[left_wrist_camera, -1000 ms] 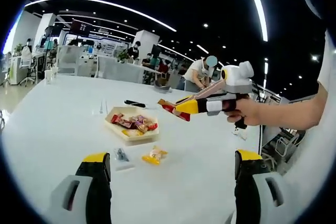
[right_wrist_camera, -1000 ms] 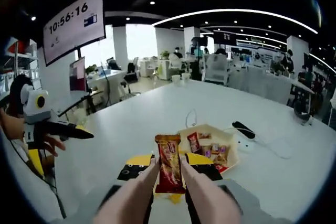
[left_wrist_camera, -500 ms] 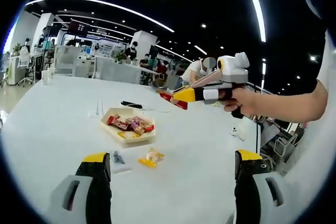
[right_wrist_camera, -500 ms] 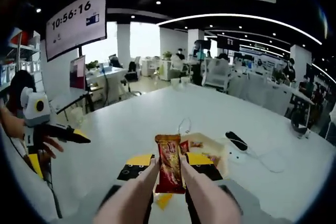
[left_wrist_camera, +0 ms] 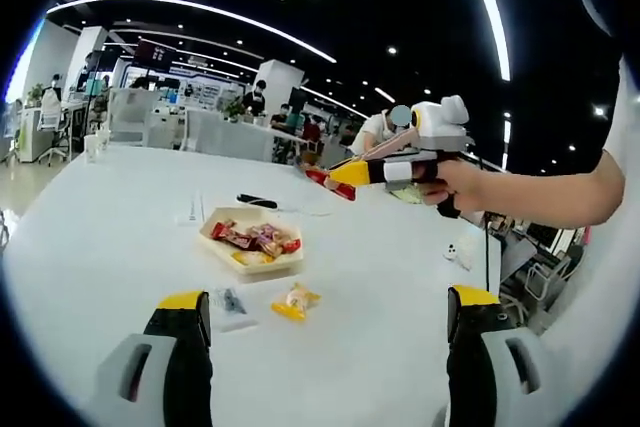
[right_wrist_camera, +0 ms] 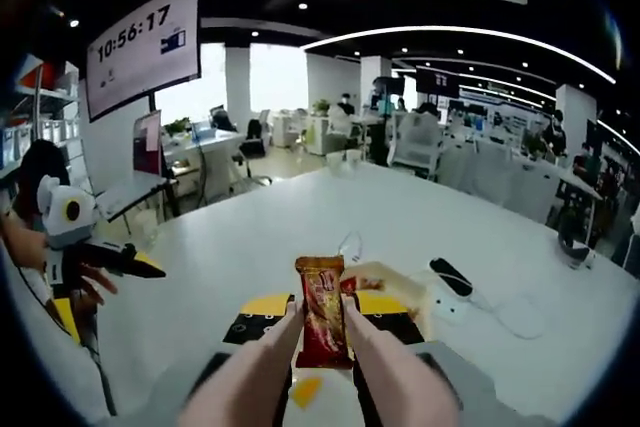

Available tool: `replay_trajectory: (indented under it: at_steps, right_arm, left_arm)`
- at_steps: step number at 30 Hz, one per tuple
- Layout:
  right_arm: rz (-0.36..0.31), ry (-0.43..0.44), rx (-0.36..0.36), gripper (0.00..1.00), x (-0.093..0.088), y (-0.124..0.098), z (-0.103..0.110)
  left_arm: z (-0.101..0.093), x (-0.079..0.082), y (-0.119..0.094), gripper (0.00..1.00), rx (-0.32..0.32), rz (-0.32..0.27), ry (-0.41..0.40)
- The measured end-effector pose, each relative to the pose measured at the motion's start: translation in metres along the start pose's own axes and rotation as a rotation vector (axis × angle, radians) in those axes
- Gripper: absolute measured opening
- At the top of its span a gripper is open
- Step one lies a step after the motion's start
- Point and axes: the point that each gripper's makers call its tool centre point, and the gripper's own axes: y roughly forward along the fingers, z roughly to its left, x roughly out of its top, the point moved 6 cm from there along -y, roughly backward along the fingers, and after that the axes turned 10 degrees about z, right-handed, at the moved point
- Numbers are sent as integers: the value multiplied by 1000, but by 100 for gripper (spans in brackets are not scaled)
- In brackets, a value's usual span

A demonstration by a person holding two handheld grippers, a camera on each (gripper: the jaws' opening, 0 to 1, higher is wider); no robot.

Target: Place the target food into the container with the food tongs after gripping and lifting it, then release it inside without dropping or visibly crushing the food.

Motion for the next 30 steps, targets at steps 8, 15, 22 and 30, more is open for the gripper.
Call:
replay_trajectory:
  at_steps: [8,15,22,30]
  right_arm:
    - [-4,-7,-6,21,10,1,-11]
    - [1,-7,-7,21,11,6,-20]
    - [15,-12,1,21,11,14,-25]
    - [25,-12,-2,21,13,21,-34]
  left_arm:
    - [0,0,-1,99,2,-1,0]
    - [2,-4,-3,99,6,6,-7]
    - [3,-2,-5,99,14,-1,-11]
    - [5,-3,-8,99,23,-5,-16]
